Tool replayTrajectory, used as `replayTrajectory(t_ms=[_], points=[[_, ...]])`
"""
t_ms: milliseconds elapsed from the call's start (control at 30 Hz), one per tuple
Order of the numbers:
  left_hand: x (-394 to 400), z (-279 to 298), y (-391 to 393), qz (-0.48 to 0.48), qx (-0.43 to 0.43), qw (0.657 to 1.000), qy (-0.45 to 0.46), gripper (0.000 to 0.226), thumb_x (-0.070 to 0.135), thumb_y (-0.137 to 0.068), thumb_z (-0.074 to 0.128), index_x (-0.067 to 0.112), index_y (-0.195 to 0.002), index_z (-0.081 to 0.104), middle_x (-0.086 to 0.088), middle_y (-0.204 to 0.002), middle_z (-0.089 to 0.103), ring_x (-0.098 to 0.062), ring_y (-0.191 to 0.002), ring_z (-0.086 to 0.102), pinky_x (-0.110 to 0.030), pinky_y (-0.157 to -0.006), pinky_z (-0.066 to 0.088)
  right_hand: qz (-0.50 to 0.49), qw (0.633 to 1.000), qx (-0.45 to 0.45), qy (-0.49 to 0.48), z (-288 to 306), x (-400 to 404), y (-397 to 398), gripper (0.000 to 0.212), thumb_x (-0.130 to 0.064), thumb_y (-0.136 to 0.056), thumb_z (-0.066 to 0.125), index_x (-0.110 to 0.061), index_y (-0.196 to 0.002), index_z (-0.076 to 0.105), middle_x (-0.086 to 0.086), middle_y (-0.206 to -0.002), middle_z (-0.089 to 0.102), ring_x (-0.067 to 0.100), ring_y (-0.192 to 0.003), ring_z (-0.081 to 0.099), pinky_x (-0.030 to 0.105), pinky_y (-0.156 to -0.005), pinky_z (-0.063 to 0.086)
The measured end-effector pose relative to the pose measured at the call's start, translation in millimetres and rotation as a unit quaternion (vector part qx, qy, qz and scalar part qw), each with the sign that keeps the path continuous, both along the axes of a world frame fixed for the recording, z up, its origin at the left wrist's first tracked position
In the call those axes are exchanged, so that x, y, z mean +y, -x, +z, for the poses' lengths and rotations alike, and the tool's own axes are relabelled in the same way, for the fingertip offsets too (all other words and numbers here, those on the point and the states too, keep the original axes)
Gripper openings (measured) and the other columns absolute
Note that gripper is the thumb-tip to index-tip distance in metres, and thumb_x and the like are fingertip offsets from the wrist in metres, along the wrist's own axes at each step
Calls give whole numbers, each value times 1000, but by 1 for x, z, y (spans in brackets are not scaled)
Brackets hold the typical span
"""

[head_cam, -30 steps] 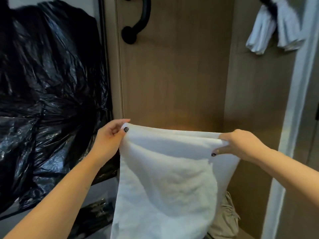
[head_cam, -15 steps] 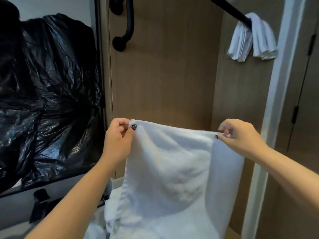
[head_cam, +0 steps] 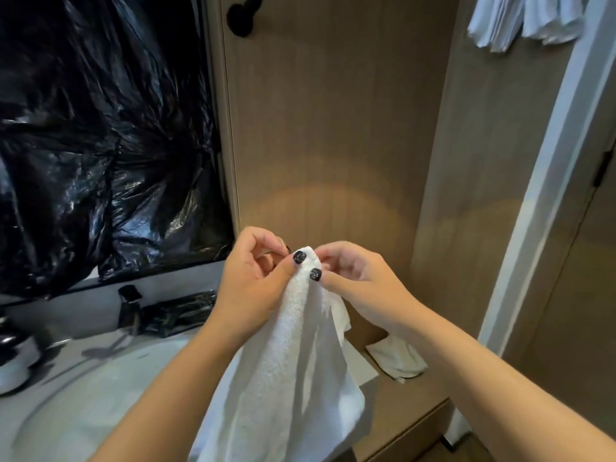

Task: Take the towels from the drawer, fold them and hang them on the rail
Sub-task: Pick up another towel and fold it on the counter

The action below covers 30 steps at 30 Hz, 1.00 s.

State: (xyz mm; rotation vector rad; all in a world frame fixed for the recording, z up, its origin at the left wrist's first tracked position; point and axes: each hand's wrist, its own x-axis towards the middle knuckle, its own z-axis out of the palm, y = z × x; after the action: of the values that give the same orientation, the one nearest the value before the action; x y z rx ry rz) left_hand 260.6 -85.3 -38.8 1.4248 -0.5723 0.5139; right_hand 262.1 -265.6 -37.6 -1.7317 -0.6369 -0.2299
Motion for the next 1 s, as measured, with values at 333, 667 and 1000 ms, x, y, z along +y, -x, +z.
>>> replayTrajectory(t_ms=[333, 667, 1000], points=[[17, -66, 14, -28, 116, 992, 33, 20, 6, -86, 73, 11, -88, 54, 8, -80, 62, -17, -71, 51, -30, -65, 43, -33, 990, -57, 124, -2, 25, 13, 23, 0, -92, 61, -17, -106, 64, 12, -91, 65, 23, -75, 55, 29, -69, 46], [28, -124, 3, -50, 131, 984, -112, 24, 44, -76, 73, 31, -83, 54, 9, -77, 57, -10, -68, 49, -21, -62, 41, -181, 965, -57, 180, 10, 7, -4, 35, 1, -92, 58, -23, -114, 68, -11, -111, 65, 1, -102, 59, 12, -84, 47], [59, -170, -16, -44, 117, 952, -281, 24, 19, -89, 72, 40, -80, 68, 15, -78, 67, 3, -72, 57, -19, -67, 44, -348, 923, -63, 154, -8, -31, -20, 29, 0, -90, 57, -26, -97, 69, -12, -100, 65, 5, -93, 60, 20, -78, 49]])
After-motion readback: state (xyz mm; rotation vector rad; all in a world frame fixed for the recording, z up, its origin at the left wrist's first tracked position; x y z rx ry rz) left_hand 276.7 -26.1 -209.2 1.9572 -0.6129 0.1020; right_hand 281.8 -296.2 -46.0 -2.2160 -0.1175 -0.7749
